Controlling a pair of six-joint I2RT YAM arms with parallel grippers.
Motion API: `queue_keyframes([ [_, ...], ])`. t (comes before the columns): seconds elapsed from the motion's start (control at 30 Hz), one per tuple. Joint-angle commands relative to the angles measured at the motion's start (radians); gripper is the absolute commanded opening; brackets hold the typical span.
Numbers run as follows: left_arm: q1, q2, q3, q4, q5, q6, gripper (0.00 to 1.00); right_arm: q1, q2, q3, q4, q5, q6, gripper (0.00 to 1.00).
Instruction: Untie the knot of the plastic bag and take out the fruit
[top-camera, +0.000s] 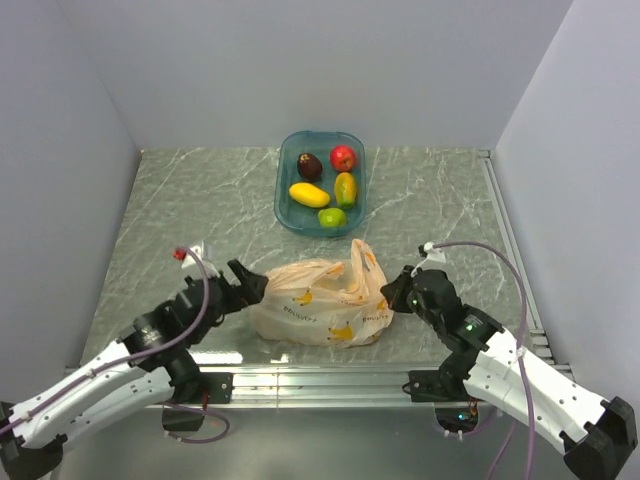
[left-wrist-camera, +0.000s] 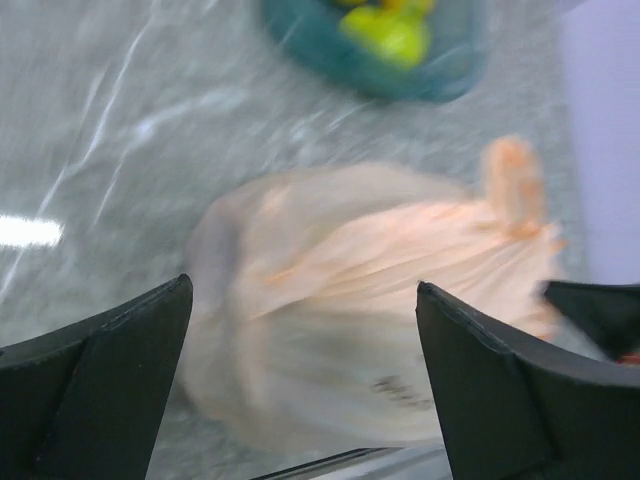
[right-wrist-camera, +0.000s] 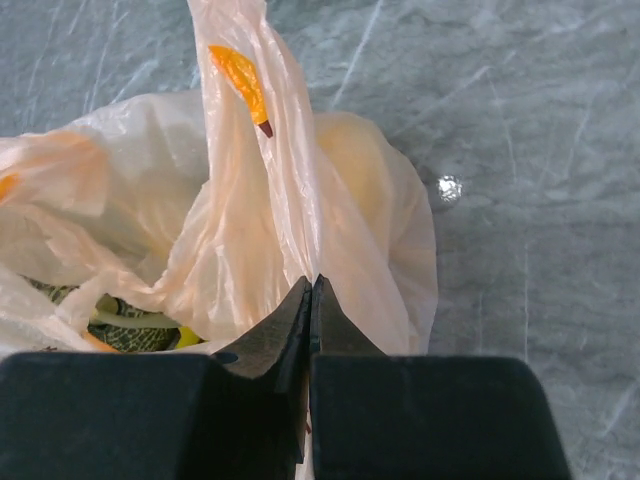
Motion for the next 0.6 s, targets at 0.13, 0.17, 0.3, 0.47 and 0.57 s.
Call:
queue_keyframes([
  [0.13, -0.005, 0.286, 0.472, -0.111, 0.092, 0.138, 0.99, 0.053, 0.033, 0.084, 0.085, 0.005, -0.119, 0.00],
  [0.17, -0.016, 0.334, 0.515, -0.120, 0.106, 0.121, 0.99, 0.059, 0.042, 0.090, 0.086, 0.014, -0.119, 0.00],
  [0.3, -0.135, 0.546, 0.565, -0.136, 0.042, 0.076, 0.99, 0.089, 0.065, 0.116, 0.061, 0.083, -0.113, 0.00],
  [0.47, -0.284, 0.677, 0.683, -0.191, -0.081, 0.137, 0.98, 0.117, 0.059, 0.124, 0.040, 0.107, -0.115, 0.00],
  [0.57, -0.350, 0.721, 0.733, -0.170, -0.084, 0.252, 0.99, 0.122, 0.065, 0.124, 0.043, 0.110, -0.122, 0.00],
])
